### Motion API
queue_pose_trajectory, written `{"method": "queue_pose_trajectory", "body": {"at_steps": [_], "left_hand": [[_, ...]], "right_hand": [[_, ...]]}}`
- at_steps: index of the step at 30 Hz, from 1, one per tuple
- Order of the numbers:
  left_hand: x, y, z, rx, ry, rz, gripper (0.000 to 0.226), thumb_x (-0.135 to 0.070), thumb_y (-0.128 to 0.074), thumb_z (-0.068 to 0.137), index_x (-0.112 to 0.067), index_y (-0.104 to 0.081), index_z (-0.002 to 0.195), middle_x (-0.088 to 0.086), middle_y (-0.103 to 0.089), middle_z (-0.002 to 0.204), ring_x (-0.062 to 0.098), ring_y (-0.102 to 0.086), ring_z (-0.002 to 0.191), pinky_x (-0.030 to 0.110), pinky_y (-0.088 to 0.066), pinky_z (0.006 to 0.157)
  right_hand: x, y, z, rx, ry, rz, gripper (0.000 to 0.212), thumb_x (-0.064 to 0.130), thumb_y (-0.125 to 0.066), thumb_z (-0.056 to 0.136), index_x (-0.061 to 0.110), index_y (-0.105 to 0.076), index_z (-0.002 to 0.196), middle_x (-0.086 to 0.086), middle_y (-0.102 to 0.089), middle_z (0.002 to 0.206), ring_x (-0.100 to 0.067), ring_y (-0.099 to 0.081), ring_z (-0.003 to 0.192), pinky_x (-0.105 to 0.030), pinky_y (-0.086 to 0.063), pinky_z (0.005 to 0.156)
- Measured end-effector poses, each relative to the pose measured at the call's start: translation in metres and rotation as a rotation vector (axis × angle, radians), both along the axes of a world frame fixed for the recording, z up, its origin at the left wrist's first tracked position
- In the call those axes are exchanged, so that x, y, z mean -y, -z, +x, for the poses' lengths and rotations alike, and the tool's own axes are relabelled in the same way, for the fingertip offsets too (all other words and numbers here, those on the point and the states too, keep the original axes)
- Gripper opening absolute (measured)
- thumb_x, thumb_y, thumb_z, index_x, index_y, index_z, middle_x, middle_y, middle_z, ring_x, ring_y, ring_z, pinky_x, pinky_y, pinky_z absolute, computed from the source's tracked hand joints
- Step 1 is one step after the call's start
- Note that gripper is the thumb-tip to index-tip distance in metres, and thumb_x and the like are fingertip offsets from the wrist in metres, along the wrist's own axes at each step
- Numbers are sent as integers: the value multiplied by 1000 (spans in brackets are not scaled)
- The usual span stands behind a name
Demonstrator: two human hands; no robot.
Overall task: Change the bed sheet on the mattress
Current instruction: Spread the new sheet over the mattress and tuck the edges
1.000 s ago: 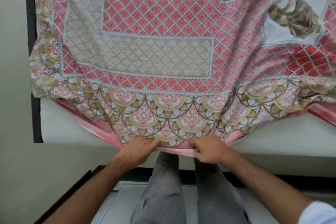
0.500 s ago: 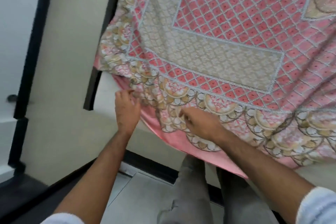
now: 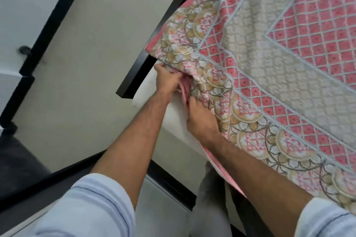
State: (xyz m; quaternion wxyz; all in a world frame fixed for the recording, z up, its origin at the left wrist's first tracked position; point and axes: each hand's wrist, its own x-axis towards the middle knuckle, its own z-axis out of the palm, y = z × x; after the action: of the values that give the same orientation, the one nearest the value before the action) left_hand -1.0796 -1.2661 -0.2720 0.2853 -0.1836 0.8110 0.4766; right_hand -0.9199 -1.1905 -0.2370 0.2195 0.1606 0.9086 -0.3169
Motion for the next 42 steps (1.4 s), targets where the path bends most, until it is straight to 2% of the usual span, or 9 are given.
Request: {"method": "queue_pose_trajectory", "body": {"at_steps": [4, 8, 14, 21, 25, 32, 36, 40, 42], "left_hand": [[17, -13, 1, 0, -80, 106, 35, -7, -74, 84, -10, -56, 114, 2, -71, 104, 16, -72, 89, 25, -59, 69], [101, -23, 26, -147, -437, -110, 7, -12, -65, 93, -15, -65, 99, 2, -68, 98, 16, -69, 85, 26, -58, 64], [154, -6, 83, -206, -959, -88, 32, 1, -63, 85, -7, -54, 114, 17, -64, 115, 28, -69, 95, 36, -60, 75], [157, -1, 84, -227, -829, -338, 38, 8, -52, 84, -14, -53, 115, 6, -49, 123, 27, -58, 109, 30, -49, 81], [134, -25, 93, -463, -234, -703, 42, -1, -61, 80, -13, -57, 121, 17, -46, 135, 39, -45, 125, 56, -40, 98], [-7, -32, 195, -643, 1161, -284, 34, -8, -59, 84, -11, -60, 117, 17, -57, 116, 39, -56, 100, 50, -48, 84], [-100, -45, 292, -634, 1866, -276, 67, -9, -66, 78, -13, -51, 143, 16, -48, 150, 39, -56, 125, 50, -50, 98], [-155, -71, 373, -574, 2227, -334, 67, -15, -45, 94, -24, -25, 157, 3, -17, 168, 27, -29, 149, 45, -35, 114], [-172, -81, 398, -578, 2309, -384, 64, -23, -38, 96, -25, -22, 158, 2, -14, 169, 27, -31, 147, 44, -36, 112]], "right_hand": [[-3, -15, -10, 82, -38, -568, 48, 3, -63, 85, 19, -48, 128, 7, -58, 99, -16, -59, 87, -30, -43, 68], [16, -16, -23, 166, -241, -597, 43, 4, -64, 83, 27, -55, 118, 3, -62, 97, -14, -61, 86, -34, -52, 76], [48, 10, -22, 233, -415, -487, 45, 0, -60, 82, 17, -57, 123, -3, -66, 113, -23, -61, 103, -34, -52, 85], [12, 7, 15, 228, -248, -614, 36, 7, -59, 89, 15, -60, 123, -4, -65, 108, -19, -63, 96, -35, -54, 85], [-51, 0, 72, 185, 78, -612, 21, 7, -59, 94, 15, -64, 112, -3, -67, 98, -21, -67, 88, -40, -55, 80], [-179, -33, 282, 104, 673, -43, 23, 14, -59, 95, 12, -67, 117, 0, -66, 112, -17, -61, 103, -29, -47, 88], [-210, -55, 424, 440, 880, 239, 38, 21, -60, 90, 12, -61, 128, -15, -56, 131, -35, -52, 123, -41, -41, 102], [-205, -53, 541, 558, 1236, 144, 50, 15, -62, 88, 12, -55, 137, -15, -49, 143, -33, -46, 131, -37, -36, 109], [-202, -45, 571, 449, 1424, 12, 44, 2, -60, 88, 1, -57, 132, -20, -57, 131, -31, -54, 116, -32, -42, 97]]}}
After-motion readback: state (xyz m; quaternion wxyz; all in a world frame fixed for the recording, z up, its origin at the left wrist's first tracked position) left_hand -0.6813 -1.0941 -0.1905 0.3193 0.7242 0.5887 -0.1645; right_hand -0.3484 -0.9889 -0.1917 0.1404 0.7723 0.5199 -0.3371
